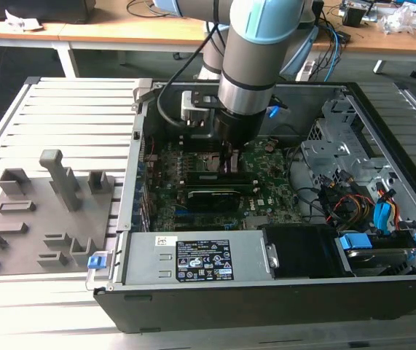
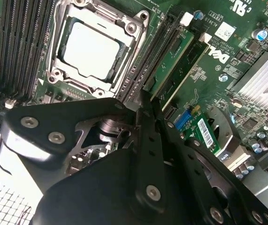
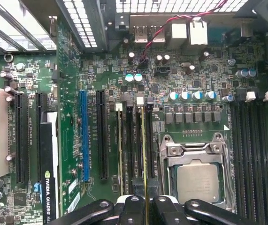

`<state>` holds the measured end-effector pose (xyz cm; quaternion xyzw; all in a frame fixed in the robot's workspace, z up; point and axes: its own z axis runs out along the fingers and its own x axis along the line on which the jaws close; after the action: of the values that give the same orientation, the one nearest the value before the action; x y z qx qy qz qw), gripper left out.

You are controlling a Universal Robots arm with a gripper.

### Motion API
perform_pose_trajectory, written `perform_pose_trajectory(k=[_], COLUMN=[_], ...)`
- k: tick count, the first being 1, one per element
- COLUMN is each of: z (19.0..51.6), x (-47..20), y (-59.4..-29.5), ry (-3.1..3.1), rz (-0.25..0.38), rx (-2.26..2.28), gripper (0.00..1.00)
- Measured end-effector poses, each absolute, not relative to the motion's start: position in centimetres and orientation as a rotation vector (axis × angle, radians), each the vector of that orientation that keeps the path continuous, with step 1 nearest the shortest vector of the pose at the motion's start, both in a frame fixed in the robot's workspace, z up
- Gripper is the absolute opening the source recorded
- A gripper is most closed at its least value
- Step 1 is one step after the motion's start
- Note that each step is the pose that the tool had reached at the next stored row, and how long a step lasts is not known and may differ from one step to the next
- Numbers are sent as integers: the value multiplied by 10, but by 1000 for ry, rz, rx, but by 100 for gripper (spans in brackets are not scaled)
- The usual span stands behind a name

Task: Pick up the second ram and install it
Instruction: 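Insert the second ram into the second slot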

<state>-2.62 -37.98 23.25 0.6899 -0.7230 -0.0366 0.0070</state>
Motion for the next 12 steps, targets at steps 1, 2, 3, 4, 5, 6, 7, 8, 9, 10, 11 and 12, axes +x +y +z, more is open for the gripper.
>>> perform_pose_trajectory(k=[1, 2, 3, 4, 5, 6, 7, 8, 9, 10, 11, 12], z=[232, 230, 229, 228, 227, 226, 226, 226, 226, 226, 225, 225], x=[-26, -26, -26, -26, -26, -27, -27, -27, -28, -29, -29, -29], y=[-380, -380, -380, -380, -380, -380, -380, -380, -380, -380, -380, -380], ry=[-2261, -2261, -2261, -2261, -2261, -2262, -2261, -2261, -2261, -2261, -2261, -2261], rz=[-115, -115, -115, -115, -115, -114, -114, -114, -114, -114, -115, -115], rx=[2157, 2158, 2158, 2157, 2157, 2157, 2158, 2158, 2158, 2158, 2158, 2158], gripper=[14, 14, 14, 14, 14, 14, 14, 14, 14, 14, 14, 14])
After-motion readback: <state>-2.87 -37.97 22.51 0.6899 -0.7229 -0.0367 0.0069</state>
